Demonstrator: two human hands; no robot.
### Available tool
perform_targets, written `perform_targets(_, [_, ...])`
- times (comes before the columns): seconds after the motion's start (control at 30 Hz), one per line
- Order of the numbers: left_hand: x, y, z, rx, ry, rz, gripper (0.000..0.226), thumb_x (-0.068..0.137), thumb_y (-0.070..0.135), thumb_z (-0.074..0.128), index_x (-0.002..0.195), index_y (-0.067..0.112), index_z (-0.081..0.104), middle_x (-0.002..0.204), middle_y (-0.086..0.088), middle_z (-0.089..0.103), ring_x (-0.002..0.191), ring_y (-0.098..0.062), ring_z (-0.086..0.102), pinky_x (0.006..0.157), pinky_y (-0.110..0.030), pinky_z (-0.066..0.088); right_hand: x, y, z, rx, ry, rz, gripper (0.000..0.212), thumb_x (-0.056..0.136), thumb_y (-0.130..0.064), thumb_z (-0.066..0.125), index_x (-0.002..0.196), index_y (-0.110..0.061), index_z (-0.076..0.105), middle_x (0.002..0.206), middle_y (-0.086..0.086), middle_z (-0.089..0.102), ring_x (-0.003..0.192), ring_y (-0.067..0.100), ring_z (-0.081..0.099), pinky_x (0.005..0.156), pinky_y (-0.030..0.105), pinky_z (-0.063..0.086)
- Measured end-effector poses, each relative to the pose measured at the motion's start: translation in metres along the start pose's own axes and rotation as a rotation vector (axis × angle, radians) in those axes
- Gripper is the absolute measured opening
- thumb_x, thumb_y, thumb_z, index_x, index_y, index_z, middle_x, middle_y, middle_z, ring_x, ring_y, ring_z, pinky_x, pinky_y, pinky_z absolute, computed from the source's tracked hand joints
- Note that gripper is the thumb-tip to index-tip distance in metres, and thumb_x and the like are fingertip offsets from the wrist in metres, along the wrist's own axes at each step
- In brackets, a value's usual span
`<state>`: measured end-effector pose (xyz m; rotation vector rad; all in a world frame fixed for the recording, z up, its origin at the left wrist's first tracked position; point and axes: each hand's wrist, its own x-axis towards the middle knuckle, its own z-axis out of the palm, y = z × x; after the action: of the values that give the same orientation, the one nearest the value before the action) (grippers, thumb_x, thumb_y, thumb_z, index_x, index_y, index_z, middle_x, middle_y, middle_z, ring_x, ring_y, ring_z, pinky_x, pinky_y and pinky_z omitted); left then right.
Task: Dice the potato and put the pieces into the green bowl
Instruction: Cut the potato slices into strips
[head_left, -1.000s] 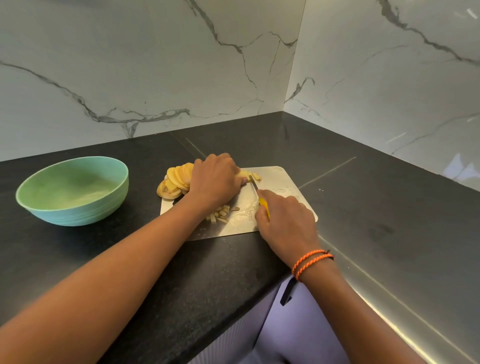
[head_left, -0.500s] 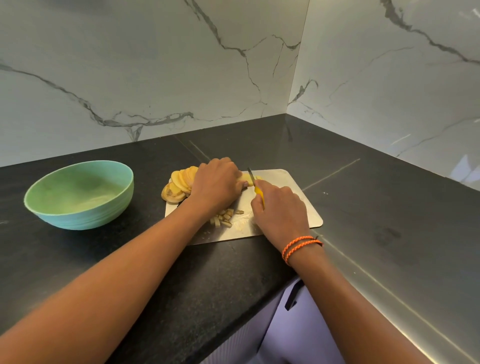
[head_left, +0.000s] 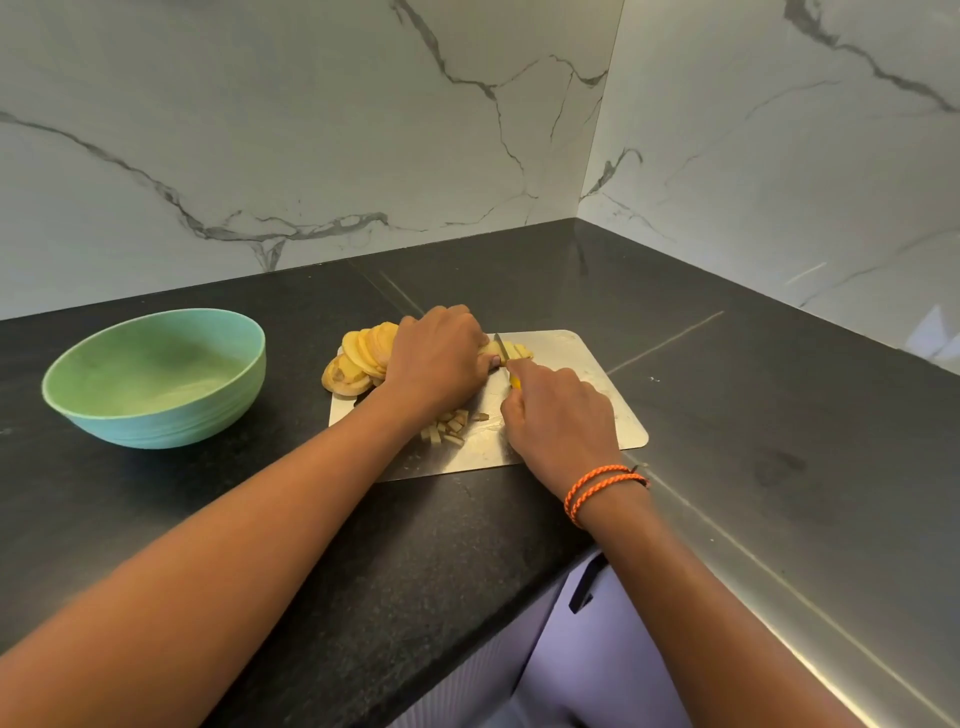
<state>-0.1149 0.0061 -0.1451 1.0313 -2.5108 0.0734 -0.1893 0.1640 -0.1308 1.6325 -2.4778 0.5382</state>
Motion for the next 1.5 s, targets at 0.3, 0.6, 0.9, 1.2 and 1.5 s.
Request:
perform_targets(0.3, [-0.003, 0.01, -0.002, 0.041, 0.059, -0.01, 0.04, 0.102, 0.051, 0.062, 0.114, 0.017, 0.077, 0.104, 0.0, 0.065, 0.089, -0.017, 0.054, 0.086, -0.04, 0.05, -0.036, 0.011, -0.01, 0.019, 0.013, 0.003, 0.045, 0.107, -0.036, 0.038, 0.15, -0.03, 0.044, 0.107, 0.005, 0.066, 0.094, 0.024, 0.062, 0.068, 0.034, 0.037])
perform_targets(0.6, [-0.001, 0.002, -0.009, -0.071, -0.013, -0.074, 0.042, 0.094, 0.051, 0.073, 0.067, 0.02, 0.068, 0.064, 0.003, 0.059, 0.067, -0.016, 0.06, 0.059, -0.034, 0.048, -0.013, 0.008, -0.004, 0.066, 0.101, 0.021, 0.043, 0.103, -0.032, 0.042, 0.145, -0.03, 0.05, 0.092, 0.007, 0.065, 0.078, 0.027, 0.053, 0.063, 0.035, 0.032])
perform_targets(0.9, [0.001, -0.002, -0.007, -0.096, -0.005, -0.057, 0.036, 0.093, 0.053, 0.073, 0.075, 0.022, 0.078, 0.068, 0.005, 0.062, 0.072, -0.016, 0.06, 0.061, -0.036, 0.054, 0.004, 0.006, 0.004, -0.006, 0.069, -0.027, 0.039, 0.103, -0.032, 0.04, 0.139, -0.026, 0.053, 0.097, 0.012, 0.065, 0.088, 0.035, 0.063, 0.066, 0.038, 0.038])
perform_targets(1.2, [0.001, -0.001, -0.006, -0.097, -0.015, -0.074, 0.034, 0.093, 0.048, 0.073, 0.075, 0.02, 0.08, 0.069, 0.005, 0.066, 0.07, -0.016, 0.06, 0.062, -0.038, 0.059, 0.004, -0.005, 0.001, -0.029, 0.007, -0.048, 0.039, 0.106, -0.029, 0.039, 0.141, -0.022, 0.053, 0.115, 0.011, 0.066, 0.099, 0.03, 0.063, 0.068, 0.034, 0.033])
perform_targets(1.5, [0.0, 0.002, -0.006, -0.019, 0.041, -0.086, 0.034, 0.094, 0.051, 0.072, 0.099, 0.019, 0.083, 0.09, 0.002, 0.072, 0.082, -0.018, 0.061, 0.074, -0.042, 0.06, -0.031, 0.006, -0.007, 0.03, -0.004, -0.014, 0.045, 0.107, -0.034, 0.039, 0.151, -0.027, 0.044, 0.113, 0.007, 0.067, 0.096, 0.025, 0.061, 0.07, 0.034, 0.036])
